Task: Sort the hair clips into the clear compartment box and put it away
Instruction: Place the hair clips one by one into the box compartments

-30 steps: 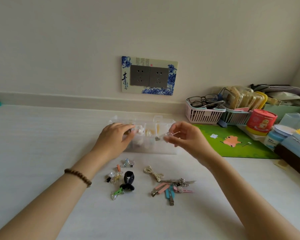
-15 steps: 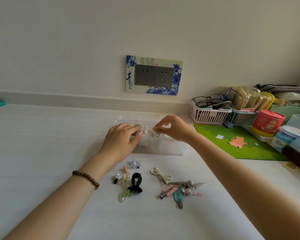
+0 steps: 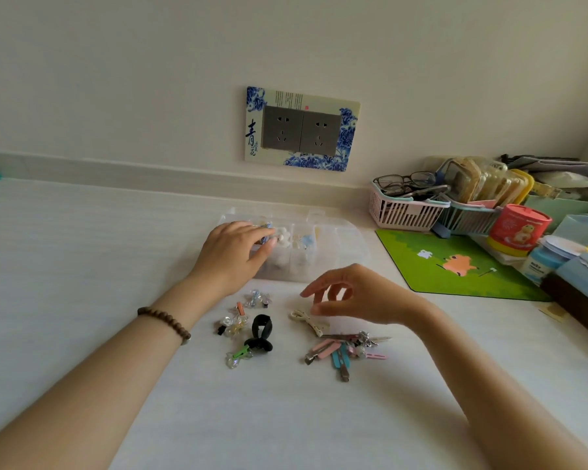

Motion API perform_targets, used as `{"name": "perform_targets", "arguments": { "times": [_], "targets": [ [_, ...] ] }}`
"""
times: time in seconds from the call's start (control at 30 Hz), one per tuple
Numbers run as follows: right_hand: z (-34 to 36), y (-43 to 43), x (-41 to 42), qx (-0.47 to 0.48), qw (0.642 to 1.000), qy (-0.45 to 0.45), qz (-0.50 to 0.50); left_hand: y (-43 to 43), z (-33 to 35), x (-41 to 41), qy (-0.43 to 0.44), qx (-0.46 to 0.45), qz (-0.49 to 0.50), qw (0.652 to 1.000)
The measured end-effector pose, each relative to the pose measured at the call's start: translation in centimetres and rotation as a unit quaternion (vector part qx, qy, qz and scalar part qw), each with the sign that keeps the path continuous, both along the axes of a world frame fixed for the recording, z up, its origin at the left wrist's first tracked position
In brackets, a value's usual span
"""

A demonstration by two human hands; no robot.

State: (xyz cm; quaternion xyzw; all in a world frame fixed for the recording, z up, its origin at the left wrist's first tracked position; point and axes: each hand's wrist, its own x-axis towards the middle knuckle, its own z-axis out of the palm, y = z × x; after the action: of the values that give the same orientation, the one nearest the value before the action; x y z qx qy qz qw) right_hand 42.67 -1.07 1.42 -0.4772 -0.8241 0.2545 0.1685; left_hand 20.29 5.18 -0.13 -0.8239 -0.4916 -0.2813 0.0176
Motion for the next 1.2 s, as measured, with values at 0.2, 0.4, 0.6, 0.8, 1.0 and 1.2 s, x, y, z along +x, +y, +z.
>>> {"name": "perform_targets", "arguments": {
  "times": [0.2,0.4,0.6,0.8,1.0,1.2],
  "targets": [
    [-1.0,0.2,-0.4,-0.037,0.998,-0.046,0.005,0.0,0.0,-0.1,0.0,0.005,-0.003,1.0],
    [-0.9,-0.2,-0.4,-0.062,0.998,0.017,0.013,0.0,-0.1,0.0,-0.001,0.011,0.001,1.0],
    [-1.2,-0.4,-0.8,-0.038,0.999,-0.035,0.011,0.0,-0.1,0.0,0.001,0.008,0.002,1.0],
    [-1.5,-0.4,-0.9,-0.029,0.999,0.022,-0.002,0.2,-0.3,0.0,0.001,0.009,0.001,1.0],
    [0.8,0.4,-0.5,0.037,0.97,0.225,-0.081,0.2,-0.3,0.0,0.002,0.0,0.001,1.0],
    [4.2,5.8,-1.2,0.096,0.924,0.317,-0.188,0.4,-0.5,-0.1,-0.001,-0.007,0.001,1.0]
  ]
}}
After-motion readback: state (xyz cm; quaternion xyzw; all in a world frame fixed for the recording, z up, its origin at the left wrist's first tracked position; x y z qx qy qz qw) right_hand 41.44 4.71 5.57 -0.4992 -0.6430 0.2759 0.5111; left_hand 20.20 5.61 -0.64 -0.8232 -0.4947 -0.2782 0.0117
